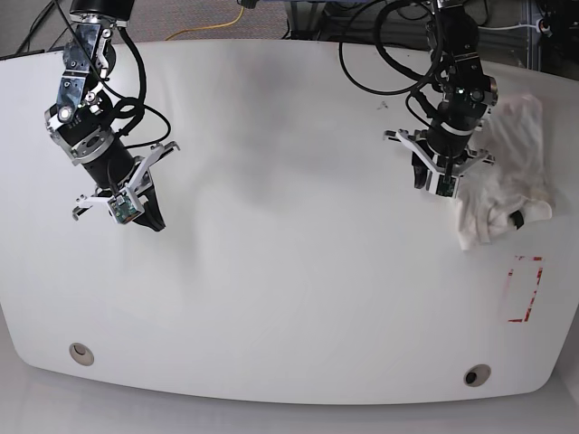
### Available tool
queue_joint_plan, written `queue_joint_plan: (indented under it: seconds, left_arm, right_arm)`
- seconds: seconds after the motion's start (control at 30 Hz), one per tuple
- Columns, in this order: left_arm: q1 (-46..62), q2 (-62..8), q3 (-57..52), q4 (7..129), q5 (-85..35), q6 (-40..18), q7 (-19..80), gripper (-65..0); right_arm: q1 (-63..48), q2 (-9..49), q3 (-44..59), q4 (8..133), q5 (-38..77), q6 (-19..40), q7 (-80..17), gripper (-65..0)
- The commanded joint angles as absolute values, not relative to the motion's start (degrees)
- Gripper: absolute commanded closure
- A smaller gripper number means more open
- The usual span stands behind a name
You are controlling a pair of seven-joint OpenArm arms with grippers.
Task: Layout the t-shirt on the table in an organized manner, then fold the t-shirt properly
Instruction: 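Grasp the folded white shirt with the left gripper and drag it aside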
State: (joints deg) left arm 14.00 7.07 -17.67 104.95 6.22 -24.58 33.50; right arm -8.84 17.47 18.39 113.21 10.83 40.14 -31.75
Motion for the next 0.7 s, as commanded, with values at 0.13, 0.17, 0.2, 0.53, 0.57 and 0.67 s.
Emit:
queue_joint_plan:
  seconds: [0.13,0.17,0.2,0.53,0.57,0.67]
  left_arm:
    - [13.67,6.64,-23.60,99.12,6.46,-24.04,33.01,-7.5]
    - [13.58,6.37,-24.57,98.51,6.46,-24.04,32.92,-7.5]
    - [13.58,5.49,-25.71,98.15,6.37,-24.13,32.92,-7.5]
    - [14.37,0.04,-34.86,97.63,6.37,-26.24,33.19,-7.5]
    - [14.90,-0.66,-36.26,97.54,6.37,-27.91,33.19,-7.5]
    - [15.69,-2.15,-40.22,97.01,6.37,-32.13,33.19,-7.5]
  right_arm:
    - [-9.36,18.24,18.68,114.33,11.82,40.00,-30.11,-0.8]
    - [-9.36,18.24,18.68,114.33,11.82,40.00,-30.02,-0.8]
    - [-9.45,18.24,18.68,114.33,11.82,40.00,-30.02,-0.8]
    - [-10.07,18.15,18.77,114.33,11.82,40.00,-30.11,-0.8]
    - [-10.24,18.15,18.77,114.33,11.82,40.00,-30.02,-0.8]
    - [-10.33,18.15,18.77,114.42,11.82,40.00,-30.02,-0.8]
